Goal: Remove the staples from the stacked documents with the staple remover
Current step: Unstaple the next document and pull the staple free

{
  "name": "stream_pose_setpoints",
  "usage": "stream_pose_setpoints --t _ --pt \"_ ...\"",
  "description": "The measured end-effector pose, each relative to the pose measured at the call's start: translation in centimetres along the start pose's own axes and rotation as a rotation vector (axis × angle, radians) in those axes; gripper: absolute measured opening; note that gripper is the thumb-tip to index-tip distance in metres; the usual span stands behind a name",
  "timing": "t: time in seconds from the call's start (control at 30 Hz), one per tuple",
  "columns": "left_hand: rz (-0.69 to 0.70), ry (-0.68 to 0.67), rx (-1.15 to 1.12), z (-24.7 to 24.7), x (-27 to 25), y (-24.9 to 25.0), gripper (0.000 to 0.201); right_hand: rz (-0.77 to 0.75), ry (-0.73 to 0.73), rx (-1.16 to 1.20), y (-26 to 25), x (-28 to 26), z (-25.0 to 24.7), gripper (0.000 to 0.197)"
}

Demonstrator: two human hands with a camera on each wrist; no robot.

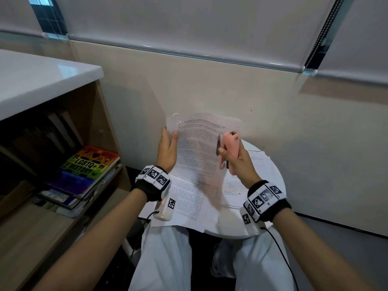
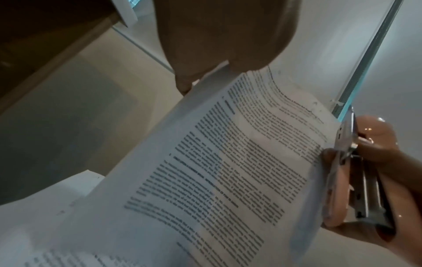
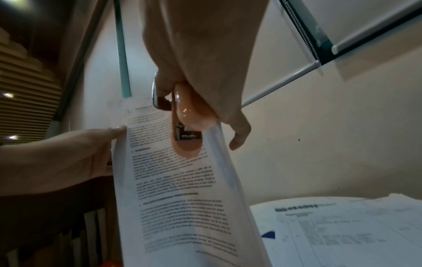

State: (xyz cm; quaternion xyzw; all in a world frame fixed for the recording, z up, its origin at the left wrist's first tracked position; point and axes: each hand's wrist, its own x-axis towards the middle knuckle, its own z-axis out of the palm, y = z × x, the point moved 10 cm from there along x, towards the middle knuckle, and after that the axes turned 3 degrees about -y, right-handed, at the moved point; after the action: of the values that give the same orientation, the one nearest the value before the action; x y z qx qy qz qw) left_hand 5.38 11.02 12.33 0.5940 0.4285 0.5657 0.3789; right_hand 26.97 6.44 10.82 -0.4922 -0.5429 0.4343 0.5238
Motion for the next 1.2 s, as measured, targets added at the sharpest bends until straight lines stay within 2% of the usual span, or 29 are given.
stream_pose_setpoints --t 0.1,0.2,0.33,0.43,0.5,0.63,0.87,0.97,1.03,1.07,1.13,1.2 --pt "0.055 0.049 0.095 -0.5 0.2 0.9 0.03 -0.019 0.08 0.05 -1.4 0.1 -0.7 0.036" --pt "0.11 0.076 0.151 -0.8 0.1 2.0 0.024 -0.154 0.243 0.136 -5.2 -0.1 -2.4 0.041" --pt "0.078 0.041 0.132 -0.1 -0.9 2.1 0.026 -0.284 0.365 0.249 -11.6 -0.3 -2.4 0.028" --pt "0.033 -0.01 0.098 1.1 -2.1 1.7 0.025 -0.289 0.396 0.338 -14.3 0.7 -0.3 0.015" --pt "0.037 -0.018 0.087 1.7 -3.3 2.0 0.02 -0.231 0.43 0.33 -14.2 1.6 1.3 0.006" --pt "0.046 -0.032 0.108 2.5 -5.1 2.3 0.022 -0.138 0.481 0.256 -12.5 2.7 3.3 0.015" --pt "0.067 -0.075 0.126 3.1 -6.2 2.7 0.02 -0.145 0.464 0.067 -11.3 2.6 4.6 0.023" --pt "0.04 -0.023 0.115 1.7 -5.7 1.8 0.031 -0.209 0.52 0.206 -11.9 1.6 3.0 0.023" --pt "0.021 -0.005 0.074 0.5 -5.5 1.5 0.031 -0.185 0.58 0.204 -11.2 1.2 0.3 0.022" --pt "0.014 -0.007 0.049 0.1 -5.3 1.6 0.029 -0.153 0.595 0.186 -10.5 1.1 -1.4 0.03" --pt "0.004 -0.014 -0.005 -0.6 -4.9 1.7 0.02 -0.091 0.488 0.171 -8.6 1.2 -3.6 0.041" --pt "-0.003 -0.021 -0.08 -1.1 -4.1 1.9 0.015 -0.008 0.301 0.256 -6.0 0.9 -3.9 0.026"
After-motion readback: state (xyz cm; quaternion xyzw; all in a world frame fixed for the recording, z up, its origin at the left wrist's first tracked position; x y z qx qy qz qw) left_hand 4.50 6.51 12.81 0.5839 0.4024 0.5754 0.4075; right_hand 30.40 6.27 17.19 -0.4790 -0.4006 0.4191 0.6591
